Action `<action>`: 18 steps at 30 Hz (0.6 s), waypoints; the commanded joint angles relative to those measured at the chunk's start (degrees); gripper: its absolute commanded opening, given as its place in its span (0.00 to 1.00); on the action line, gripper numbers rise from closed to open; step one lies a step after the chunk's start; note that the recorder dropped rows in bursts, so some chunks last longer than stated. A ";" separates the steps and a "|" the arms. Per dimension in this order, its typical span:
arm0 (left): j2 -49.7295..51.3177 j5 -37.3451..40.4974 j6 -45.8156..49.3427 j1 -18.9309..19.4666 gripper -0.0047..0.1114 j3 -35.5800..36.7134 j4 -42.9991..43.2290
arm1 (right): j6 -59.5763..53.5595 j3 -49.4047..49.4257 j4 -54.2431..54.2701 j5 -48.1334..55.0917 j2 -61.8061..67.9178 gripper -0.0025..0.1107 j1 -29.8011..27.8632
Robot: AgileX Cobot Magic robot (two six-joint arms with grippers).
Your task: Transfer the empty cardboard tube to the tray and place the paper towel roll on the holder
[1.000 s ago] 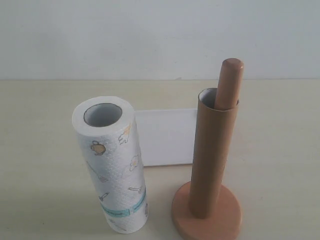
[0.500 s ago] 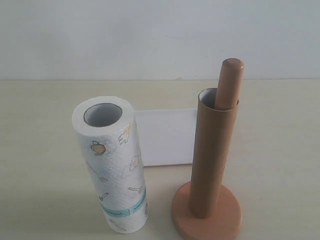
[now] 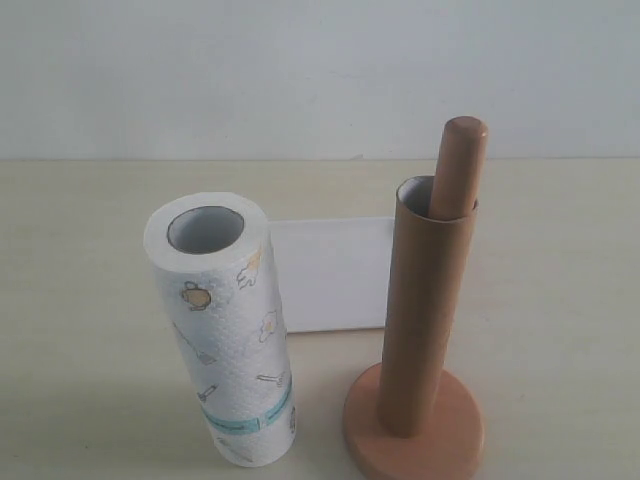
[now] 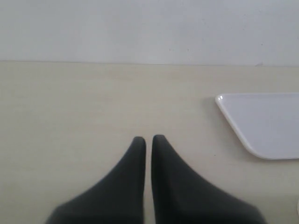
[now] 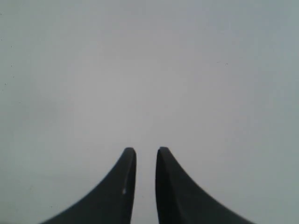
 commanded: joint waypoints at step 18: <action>-0.18 -0.03 0.00 0.10 0.08 0.17 -0.59 | 5.28 12.20 0.41 6.48 14.44 0.02 5.87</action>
